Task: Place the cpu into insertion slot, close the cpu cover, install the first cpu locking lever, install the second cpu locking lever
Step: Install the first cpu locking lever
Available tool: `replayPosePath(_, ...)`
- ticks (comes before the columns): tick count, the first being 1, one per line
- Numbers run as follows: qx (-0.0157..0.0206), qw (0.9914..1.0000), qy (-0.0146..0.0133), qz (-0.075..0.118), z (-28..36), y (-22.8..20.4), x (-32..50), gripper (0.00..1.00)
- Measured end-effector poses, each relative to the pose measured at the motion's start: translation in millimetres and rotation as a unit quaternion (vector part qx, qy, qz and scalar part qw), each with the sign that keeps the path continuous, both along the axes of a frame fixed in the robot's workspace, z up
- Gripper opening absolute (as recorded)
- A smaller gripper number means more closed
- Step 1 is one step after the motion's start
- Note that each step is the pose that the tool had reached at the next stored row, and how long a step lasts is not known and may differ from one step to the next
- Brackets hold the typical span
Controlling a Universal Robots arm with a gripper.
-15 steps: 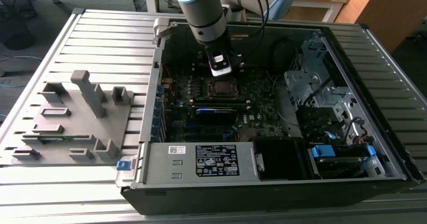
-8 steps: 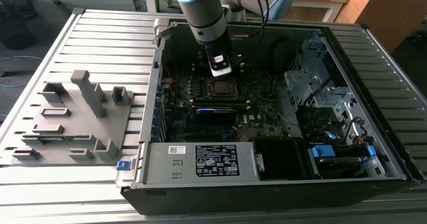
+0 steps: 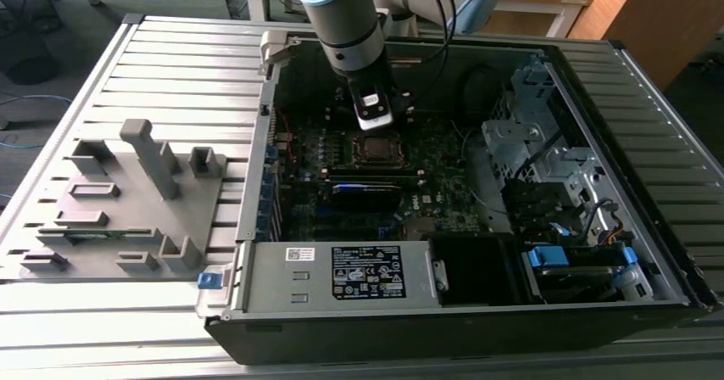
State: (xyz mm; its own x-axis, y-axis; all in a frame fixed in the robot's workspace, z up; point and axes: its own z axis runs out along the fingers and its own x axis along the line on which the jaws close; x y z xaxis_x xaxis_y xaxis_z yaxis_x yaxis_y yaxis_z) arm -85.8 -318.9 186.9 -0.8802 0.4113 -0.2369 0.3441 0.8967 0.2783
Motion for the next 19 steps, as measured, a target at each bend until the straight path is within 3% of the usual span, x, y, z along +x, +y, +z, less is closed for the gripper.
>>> replayPosePath(19,-0.0018,1.00000,-0.0002,0.000,-1.2,0.0,6.7,0.11)
